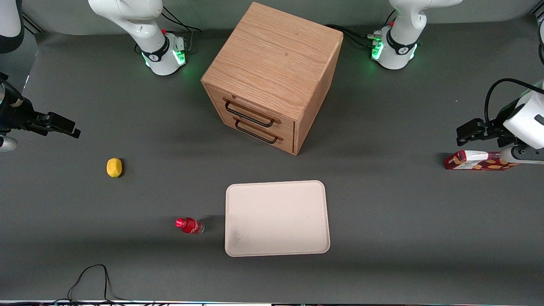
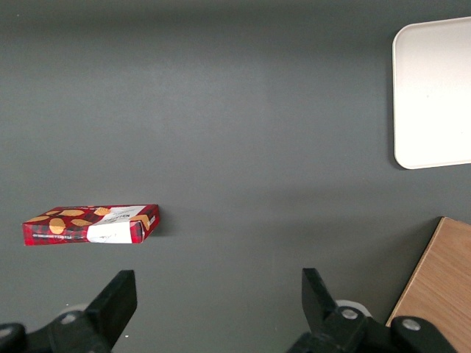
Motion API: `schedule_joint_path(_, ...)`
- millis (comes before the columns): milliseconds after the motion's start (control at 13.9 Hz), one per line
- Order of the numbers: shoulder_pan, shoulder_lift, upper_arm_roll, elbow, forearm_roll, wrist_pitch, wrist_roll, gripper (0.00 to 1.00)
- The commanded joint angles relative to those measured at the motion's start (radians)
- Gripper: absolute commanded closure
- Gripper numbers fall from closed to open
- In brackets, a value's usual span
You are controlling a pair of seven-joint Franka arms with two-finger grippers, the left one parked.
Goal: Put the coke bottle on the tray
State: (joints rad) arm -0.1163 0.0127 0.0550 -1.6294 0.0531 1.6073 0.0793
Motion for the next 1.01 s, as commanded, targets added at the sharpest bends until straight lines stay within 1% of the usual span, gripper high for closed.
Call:
schedule_joint_path(0,-0.010,0.020,0.016,0.033,0.016,-0.035,-0.023,0.00)
schedule_joint_path(431,-0.008,0.042,0.017,0.045,0.017,-0.043,-0.021,0.00)
schedule_joint_path(646,-0.008,0.052,0.019,0.046,0.045,-0.041,-0.021,0.00)
schedule_joint_path(790,0.018,0.056,0.020,0.068,0.045,-0.041,-0.023,0.00)
schedule_joint_path(934,0.020,0.069,0.020,0.077,0.045,-0.040,-0.024,0.00)
